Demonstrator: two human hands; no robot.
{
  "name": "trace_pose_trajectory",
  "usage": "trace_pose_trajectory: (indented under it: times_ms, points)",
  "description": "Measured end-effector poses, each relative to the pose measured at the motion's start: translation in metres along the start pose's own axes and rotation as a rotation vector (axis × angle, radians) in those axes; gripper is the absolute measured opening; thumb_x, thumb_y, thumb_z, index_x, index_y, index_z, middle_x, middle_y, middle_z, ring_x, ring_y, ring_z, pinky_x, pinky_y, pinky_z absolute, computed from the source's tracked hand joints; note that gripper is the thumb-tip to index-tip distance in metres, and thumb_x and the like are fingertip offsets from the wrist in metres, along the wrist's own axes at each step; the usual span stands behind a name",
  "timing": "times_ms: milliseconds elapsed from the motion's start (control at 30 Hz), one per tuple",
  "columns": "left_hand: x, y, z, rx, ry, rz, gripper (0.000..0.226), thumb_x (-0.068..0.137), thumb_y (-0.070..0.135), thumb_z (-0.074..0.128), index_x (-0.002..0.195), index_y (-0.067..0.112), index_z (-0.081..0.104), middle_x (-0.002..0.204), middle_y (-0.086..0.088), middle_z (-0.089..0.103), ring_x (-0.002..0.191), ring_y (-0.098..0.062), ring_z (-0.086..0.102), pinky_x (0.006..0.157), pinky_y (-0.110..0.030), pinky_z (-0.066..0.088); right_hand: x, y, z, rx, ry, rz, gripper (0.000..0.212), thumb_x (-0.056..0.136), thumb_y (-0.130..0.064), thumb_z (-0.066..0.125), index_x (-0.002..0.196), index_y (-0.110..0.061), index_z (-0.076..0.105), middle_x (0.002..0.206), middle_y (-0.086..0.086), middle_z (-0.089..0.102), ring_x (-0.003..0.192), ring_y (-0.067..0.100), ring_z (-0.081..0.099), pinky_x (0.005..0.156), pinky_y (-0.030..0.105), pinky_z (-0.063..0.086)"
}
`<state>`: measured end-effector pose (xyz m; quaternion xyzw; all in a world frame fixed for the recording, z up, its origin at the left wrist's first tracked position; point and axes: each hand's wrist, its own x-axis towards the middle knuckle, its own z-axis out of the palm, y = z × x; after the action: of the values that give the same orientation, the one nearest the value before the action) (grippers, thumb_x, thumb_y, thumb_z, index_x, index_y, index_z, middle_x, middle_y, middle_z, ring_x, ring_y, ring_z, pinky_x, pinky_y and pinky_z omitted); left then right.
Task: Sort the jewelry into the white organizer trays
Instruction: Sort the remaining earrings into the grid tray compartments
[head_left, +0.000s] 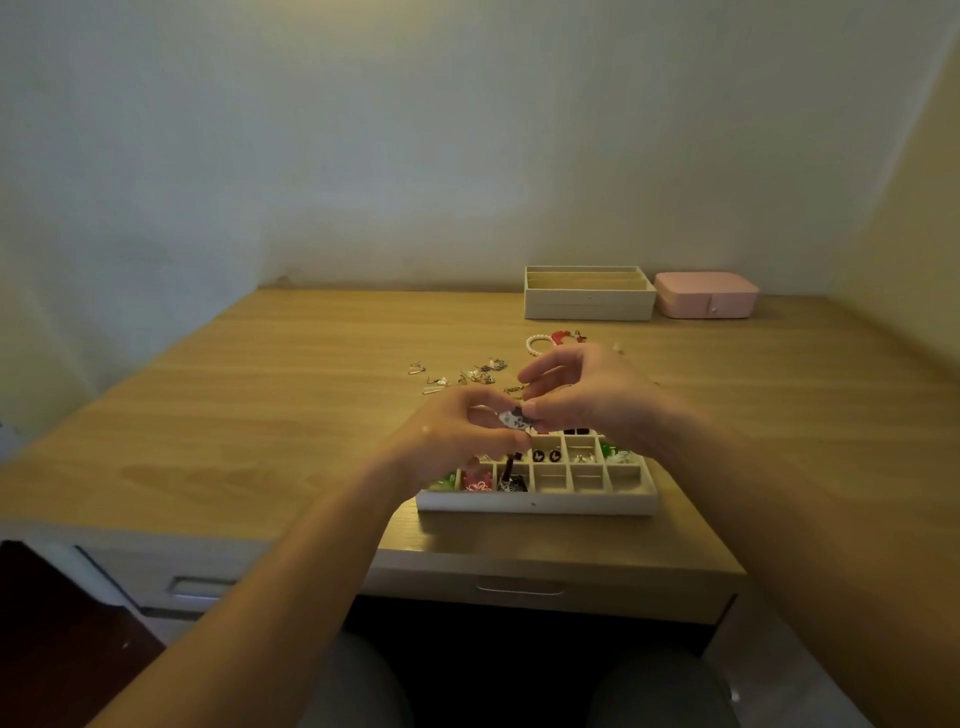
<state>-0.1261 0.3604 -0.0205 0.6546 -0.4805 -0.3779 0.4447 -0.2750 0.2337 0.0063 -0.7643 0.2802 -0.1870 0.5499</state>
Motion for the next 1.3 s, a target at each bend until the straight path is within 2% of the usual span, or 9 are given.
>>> trace_pose_trajectory:
  times_ms: [167, 233, 367, 500, 633, 767, 967, 1100, 1300]
  points:
    - [0.004, -0.009, 0.007, -0.008, 0.013, -0.024, 0.036, 0.076, 0.011, 0.086, 0.105, 0.017, 0.065, 0.084, -0.009, 0.076, 0.067, -0.013, 0.065, 0.061, -0.028, 0.050, 0.000, 0.009, -0.003, -0.034, -0.021, 0.003, 0.034, 0.078, 0.005, 0.081, 0.107, -0.010, 0.071, 0.098, 0.007, 0.077, 0.085, 0.015, 0.076, 0.067, 0.024, 0.060]
    - [0.005, -0.012, 0.009, 0.032, 0.016, -0.045, 0.039, 0.075, 0.012, 0.087, 0.107, 0.017, 0.064, 0.084, -0.006, 0.077, 0.072, -0.016, 0.066, 0.068, -0.032, 0.052, 0.000, 0.011, -0.004, -0.091, -0.030, 0.004, 0.034, 0.079, 0.004, 0.080, 0.107, -0.013, 0.072, 0.095, 0.003, 0.078, 0.086, 0.013, 0.076, 0.068, 0.023, 0.060]
    - [0.005, -0.017, 0.009, 0.045, 0.006, -0.068, 0.036, 0.082, 0.011, 0.081, 0.113, 0.018, 0.064, 0.092, -0.010, 0.077, 0.069, -0.012, 0.063, 0.058, -0.019, 0.047, 0.000, 0.014, -0.006, -0.114, -0.035, 0.018, 0.032, 0.080, 0.004, 0.079, 0.106, -0.013, 0.073, 0.091, 0.002, 0.079, 0.085, 0.016, 0.077, 0.071, 0.025, 0.061]
    - [0.004, -0.020, 0.003, 0.094, 0.013, -0.110, 0.043, 0.075, 0.016, 0.083, 0.113, 0.023, 0.066, 0.091, -0.004, 0.075, 0.067, -0.012, 0.062, 0.059, -0.023, 0.045, 0.001, 0.017, -0.004, -0.169, -0.082, 0.050, 0.032, 0.080, 0.001, 0.081, 0.107, -0.014, 0.073, 0.090, 0.001, 0.079, 0.085, 0.016, 0.076, 0.072, 0.026, 0.061]
    - [0.000, -0.016, -0.004, 0.109, 0.049, -0.077, 0.029, 0.079, 0.006, 0.075, 0.104, 0.017, 0.065, 0.091, -0.013, 0.077, 0.064, -0.014, 0.061, 0.051, -0.018, 0.042, 0.002, 0.019, 0.005, -0.241, -0.102, 0.038, 0.030, 0.079, -0.002, 0.083, 0.104, -0.016, 0.074, 0.088, 0.001, 0.079, 0.082, 0.016, 0.076, 0.073, 0.028, 0.063]
    - [0.002, -0.019, -0.008, 0.229, 0.111, 0.023, 0.017, 0.084, 0.005, 0.073, 0.094, 0.019, 0.072, 0.089, -0.006, 0.076, 0.082, -0.019, 0.073, 0.075, -0.031, 0.058, 0.004, 0.021, 0.015, -0.335, -0.104, -0.006, 0.030, 0.078, -0.002, 0.085, 0.103, -0.014, 0.074, 0.088, 0.001, 0.077, 0.081, 0.015, 0.076, 0.075, 0.034, 0.064]
    - [0.009, -0.025, -0.001, 0.453, 0.108, 0.078, 0.013, 0.088, 0.020, 0.073, 0.100, 0.022, 0.077, 0.078, 0.013, 0.066, 0.067, 0.001, 0.059, 0.056, -0.010, 0.043, 0.006, 0.022, 0.021, -0.444, -0.002, -0.097, 0.028, 0.077, -0.008, 0.086, 0.099, -0.020, 0.075, 0.083, -0.007, 0.076, 0.075, 0.001, 0.072, 0.075, 0.027, 0.062]
    - [0.015, -0.026, 0.001, 0.495, 0.122, 0.079, 0.008, 0.088, 0.028, 0.074, 0.095, 0.027, 0.077, 0.081, 0.012, 0.066, 0.074, -0.003, 0.059, 0.063, -0.019, 0.045, 0.007, 0.021, 0.016, -0.415, -0.002, -0.093, 0.027, 0.077, -0.008, 0.086, 0.099, -0.019, 0.075, 0.083, -0.007, 0.077, 0.075, 0.000, 0.071, 0.069, 0.018, 0.058]
    - [0.019, -0.025, 0.003, 0.522, 0.132, 0.069, 0.013, 0.087, 0.031, 0.074, 0.075, 0.034, 0.072, 0.075, 0.014, 0.064, 0.072, -0.006, 0.059, 0.059, -0.023, 0.043, 0.008, 0.028, 0.017, -0.421, 0.009, -0.104, 0.027, 0.076, -0.010, 0.087, 0.098, -0.019, 0.075, 0.084, -0.006, 0.077, 0.078, 0.005, 0.073, 0.078, 0.032, 0.063]
